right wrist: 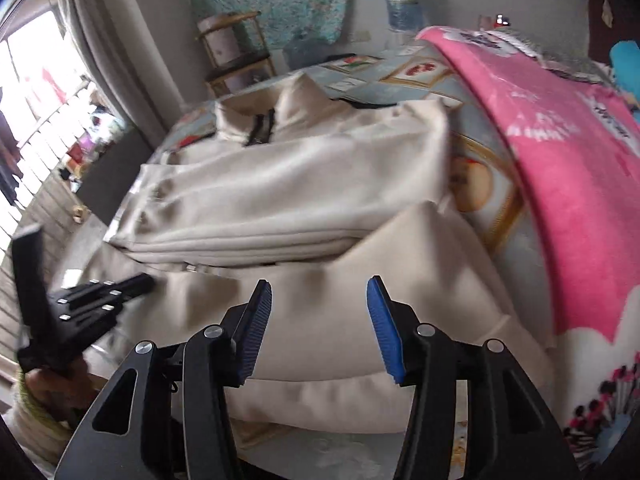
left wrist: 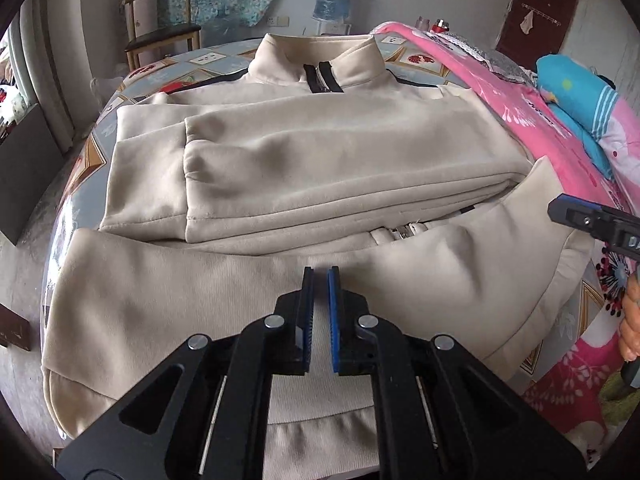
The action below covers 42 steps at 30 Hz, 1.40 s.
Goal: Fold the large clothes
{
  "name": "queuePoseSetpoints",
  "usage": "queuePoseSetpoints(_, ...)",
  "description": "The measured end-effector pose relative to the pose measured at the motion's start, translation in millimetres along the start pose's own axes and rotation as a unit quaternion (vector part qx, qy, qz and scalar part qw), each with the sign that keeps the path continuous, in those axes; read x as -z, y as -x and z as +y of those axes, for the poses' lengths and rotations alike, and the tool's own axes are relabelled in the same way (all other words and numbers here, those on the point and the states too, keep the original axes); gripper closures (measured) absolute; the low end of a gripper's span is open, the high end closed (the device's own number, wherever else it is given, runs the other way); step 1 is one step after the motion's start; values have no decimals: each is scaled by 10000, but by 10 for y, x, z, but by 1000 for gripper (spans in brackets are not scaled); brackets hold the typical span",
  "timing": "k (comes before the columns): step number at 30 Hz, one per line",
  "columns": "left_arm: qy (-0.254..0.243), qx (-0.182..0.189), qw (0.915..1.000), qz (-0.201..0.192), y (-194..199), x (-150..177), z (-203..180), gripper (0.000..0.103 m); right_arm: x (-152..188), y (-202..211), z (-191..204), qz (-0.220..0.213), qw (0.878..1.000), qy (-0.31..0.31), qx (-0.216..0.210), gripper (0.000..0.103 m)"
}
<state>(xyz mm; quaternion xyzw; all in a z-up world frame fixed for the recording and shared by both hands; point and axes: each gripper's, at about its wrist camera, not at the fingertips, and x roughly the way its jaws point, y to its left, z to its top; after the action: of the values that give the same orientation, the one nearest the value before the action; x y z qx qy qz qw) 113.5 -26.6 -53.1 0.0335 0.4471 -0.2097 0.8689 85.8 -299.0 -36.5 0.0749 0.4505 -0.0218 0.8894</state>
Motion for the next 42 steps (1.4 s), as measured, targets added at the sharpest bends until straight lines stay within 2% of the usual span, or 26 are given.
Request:
queuePoseSetpoints(2, 29, -1, 10000, -8, 17, 3, 29, 95, -1, -119, -10, 32, 9994, 97, 331, 54)
queuePoseSetpoints(5, -8, -32, 10000, -40, 21, 6, 25, 95, 5, -246, -37, 65, 9988, 95, 478, 54)
queuePoseSetpoints(6, -50, -67, 9999, -59, 20, 10, 11, 95, -1, -291, -7, 42, 9983, 154, 567, 60)
queuePoseSetpoints(7, -98, -103, 9999, -79, 19, 12, -3, 95, -1, -329, 26, 43, 9974, 223, 677, 74)
queuePoseSetpoints(8, -171, -150, 9997, -118, 18, 21, -21, 95, 1, -345, 63, 22, 9966, 317, 763, 80)
queuePoseSetpoints(9, -229, -179, 9995, -157, 16, 27, -36, 95, 13, -336, 76, -25, 9967, 322, 750, 97)
queuePoseSetpoints(11, -358, -225, 9988, -254, 20, 51, -56, 95, -1, -289, 81, -184, 9964, 236, 792, 99)
queuePoseSetpoints(14, -517, -258, 9977, -359, 31, 72, -78, 96, -45, -20, 154, -667, 9934, 214, 906, 100)
queuePoseSetpoints(17, -458, -221, 9979, -397, 32, 59, -61, 98, -154, 156, 208, -1043, 9883, 225, 1089, 100)
queuePoseSetpoints(19, -413, -193, 9981, -416, 14, 34, -41, 98, -199, 48, 188, -964, 9883, 219, 1159, 100)
queuePoseSetpoints(21, -391, -191, 9981, -433, -9, 6, -25, 99, -192, -210, 135, -671, 9903, 175, 1200, 100)
queuePoseSetpoints(23, -384, -185, 9980, -458, -24, -5, -12, 99, -135, -441, 127, -458, 9883, 302, 1421, 100)
queuePoseSetpoints(26, -405, -235, 9977, -484, -36, -9, -24, 100, -107, -460, 261, -495, 9803, 651, 1798, 100)
queuePoseSetpoints(27, -421, -261, 9976, -493, -37, -9, -31, 100, -117, -408, 259, -499, 9809, 623, 1771, 100)
queuePoseSetpoints(29, -419, -264, 9975, -498, -39, -8, -31, 100, -144, -188, 232, -633, 9854, 468, 1509, 100)
queuePoseSetpoints(32, -431, -257, 9975, -498, -41, -10, -34, 100, -151, 180, 241, -963, 9869, 369, 1237, 94)
queuePoseSetpoints(33, -433, -266, 9974, -502, -41, -9, -36, 100, -143, 268, 264, -1011, 9887, 354, 1050, 86)
queuePoseSetpoints(34, -435, -273, 9974, -499, -40, -8, -35, 100, -131, 312, 294, -968, 9924, 319, 691, 72)
queuePoseSetpoints(36, -446, -277, 9974, -503, -39, -10, -38, 100, -113, 262, 381, -648, 9970, 283, -310, 60)
queuePoseSetpoints(38, -407, -246, 9976, -499, -36, -15, -32, 100, -75, 106, 542, -208, 9938, 235, -1064, 60)
queuePoseSetpoints(40, -336, -175, 9981, -495, -30, -18, -14, 101, -66, -150, 745, 410, 9882, 323, -1442, 60)
queuePoseSetpoints(42, -252, -49, 9984, -498, -29, -22, 25, 101, -64, -329, 882, 667, 9866, 416, -1433, 60)
